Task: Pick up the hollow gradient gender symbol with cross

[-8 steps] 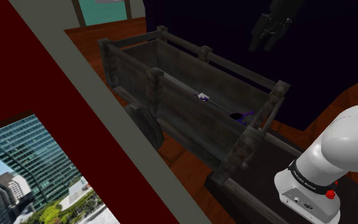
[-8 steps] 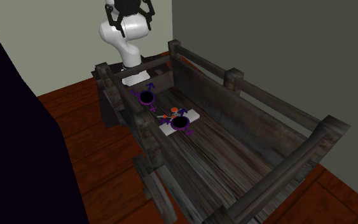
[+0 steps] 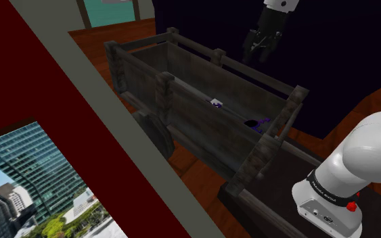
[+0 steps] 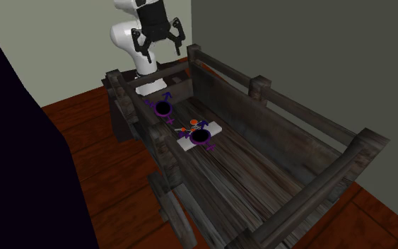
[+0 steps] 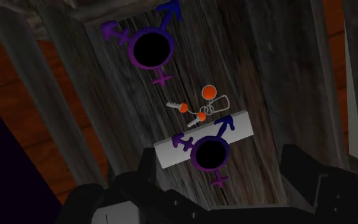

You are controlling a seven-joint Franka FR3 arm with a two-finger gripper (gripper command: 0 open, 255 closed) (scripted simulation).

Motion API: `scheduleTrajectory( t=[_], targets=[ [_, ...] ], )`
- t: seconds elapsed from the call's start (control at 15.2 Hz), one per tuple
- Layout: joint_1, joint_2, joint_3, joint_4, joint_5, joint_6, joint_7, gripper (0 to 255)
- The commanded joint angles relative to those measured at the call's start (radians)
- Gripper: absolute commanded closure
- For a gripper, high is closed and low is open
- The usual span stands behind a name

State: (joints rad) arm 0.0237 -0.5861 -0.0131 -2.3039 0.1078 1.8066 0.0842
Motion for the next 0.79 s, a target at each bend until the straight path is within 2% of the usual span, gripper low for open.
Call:
scheduleTrajectory(
  t=[0.0,0.73],
  targets=[
    [0.004,0.073,0.008,0.006,0.004,0.05,0.006,0],
    [0.024,0.497,0.048,0.173,0.011,0.216,0.051,0]
  ],
)
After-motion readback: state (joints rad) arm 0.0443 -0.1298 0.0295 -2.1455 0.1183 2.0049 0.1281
